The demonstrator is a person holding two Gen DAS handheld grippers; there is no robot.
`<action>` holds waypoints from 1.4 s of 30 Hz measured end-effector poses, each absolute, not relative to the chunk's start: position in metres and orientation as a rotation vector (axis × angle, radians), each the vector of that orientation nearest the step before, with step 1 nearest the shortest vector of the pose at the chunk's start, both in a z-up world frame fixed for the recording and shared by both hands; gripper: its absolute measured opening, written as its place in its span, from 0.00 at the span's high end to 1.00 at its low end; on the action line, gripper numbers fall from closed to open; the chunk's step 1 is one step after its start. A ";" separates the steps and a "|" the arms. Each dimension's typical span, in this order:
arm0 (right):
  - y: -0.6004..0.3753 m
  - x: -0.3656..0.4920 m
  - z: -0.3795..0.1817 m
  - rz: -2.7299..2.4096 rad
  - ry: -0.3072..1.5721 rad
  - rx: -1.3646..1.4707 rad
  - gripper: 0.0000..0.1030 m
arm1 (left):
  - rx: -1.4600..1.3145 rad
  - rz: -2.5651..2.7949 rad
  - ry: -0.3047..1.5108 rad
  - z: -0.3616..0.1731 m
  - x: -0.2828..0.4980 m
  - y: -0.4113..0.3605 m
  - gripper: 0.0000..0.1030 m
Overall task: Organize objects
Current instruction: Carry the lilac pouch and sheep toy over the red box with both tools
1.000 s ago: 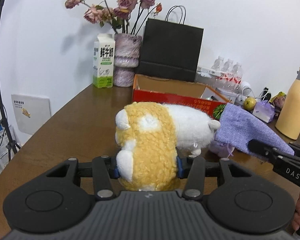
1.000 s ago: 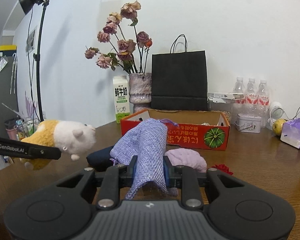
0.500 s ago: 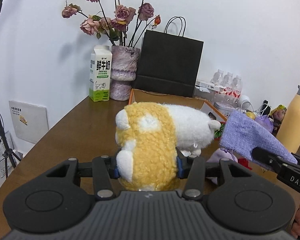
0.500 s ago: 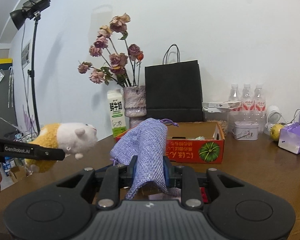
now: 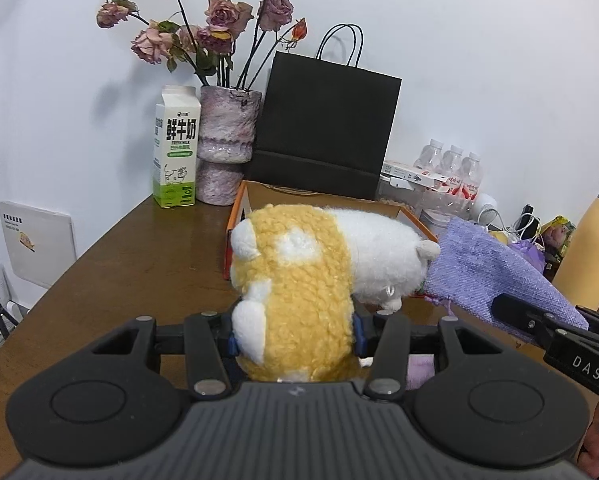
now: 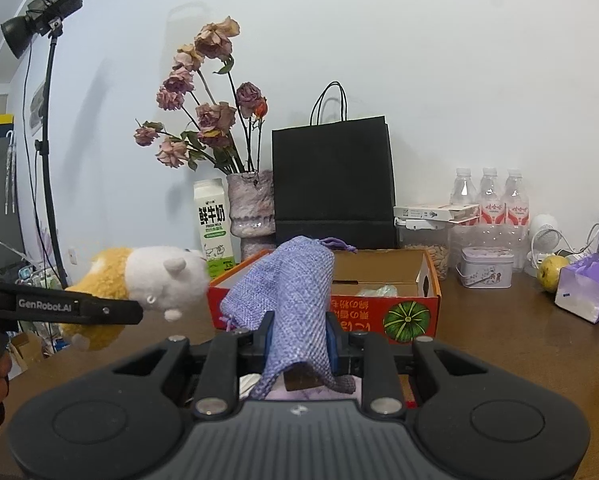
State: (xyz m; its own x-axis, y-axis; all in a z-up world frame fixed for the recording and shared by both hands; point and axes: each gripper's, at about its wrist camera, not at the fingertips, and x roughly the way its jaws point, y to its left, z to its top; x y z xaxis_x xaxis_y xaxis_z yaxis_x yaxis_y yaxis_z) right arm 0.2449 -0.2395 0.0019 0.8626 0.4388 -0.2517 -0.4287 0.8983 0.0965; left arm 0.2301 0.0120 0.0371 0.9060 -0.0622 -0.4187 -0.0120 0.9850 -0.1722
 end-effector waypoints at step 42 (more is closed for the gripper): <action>-0.206 0.389 0.025 0.419 0.287 0.010 0.78 | -0.209 0.018 0.417 0.049 0.384 -0.012 0.52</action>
State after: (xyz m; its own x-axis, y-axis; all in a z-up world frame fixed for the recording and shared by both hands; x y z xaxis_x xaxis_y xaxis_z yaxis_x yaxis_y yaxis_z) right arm 0.3892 -0.2059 0.0249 0.8737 0.4031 -0.2722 -0.4002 0.9139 0.0688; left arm 0.3838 -0.0120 0.0488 0.9146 -0.0254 -0.4035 -0.0603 0.9783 -0.1982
